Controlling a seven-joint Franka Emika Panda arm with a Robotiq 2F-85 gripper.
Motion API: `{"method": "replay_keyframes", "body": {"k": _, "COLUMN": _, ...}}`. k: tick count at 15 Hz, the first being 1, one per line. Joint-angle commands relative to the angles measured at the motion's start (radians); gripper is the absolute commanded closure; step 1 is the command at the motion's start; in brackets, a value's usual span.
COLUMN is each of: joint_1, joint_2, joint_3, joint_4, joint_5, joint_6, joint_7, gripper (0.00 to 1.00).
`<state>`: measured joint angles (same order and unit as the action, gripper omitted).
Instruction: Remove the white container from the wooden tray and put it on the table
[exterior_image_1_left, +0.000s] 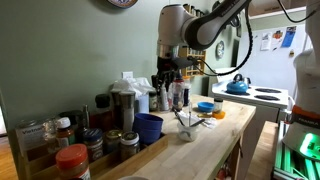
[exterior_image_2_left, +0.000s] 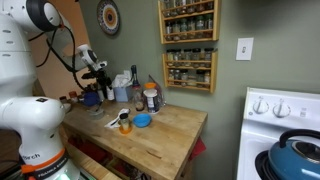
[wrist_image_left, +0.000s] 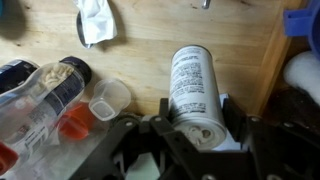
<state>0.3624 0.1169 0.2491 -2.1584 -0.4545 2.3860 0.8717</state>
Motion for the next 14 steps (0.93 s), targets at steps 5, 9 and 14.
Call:
{"method": "replay_keyframes", "body": {"k": 5, "joint_1": 0.052, "joint_2": 0.078, "joint_3": -0.053, "joint_4": -0.003, "joint_5": -0.192, "joint_6": 0.058, "joint_7": 0.316, "gripper": 0.69}}
{"method": "replay_keyframes", "body": {"k": 9, "joint_1": 0.062, "joint_2": 0.116, "joint_3": -0.052, "joint_4": 0.029, "joint_5": -0.299, "joint_6": 0.042, "joint_7": 0.453, "gripper": 0.69}}
{"method": "replay_keyframes", "body": {"k": 14, "joint_1": 0.07, "joint_2": 0.174, "joint_3": -0.049, "joint_4": 0.068, "joint_5": -0.321, "joint_6": 0.034, "joint_7": 0.513, "gripper": 0.69}}
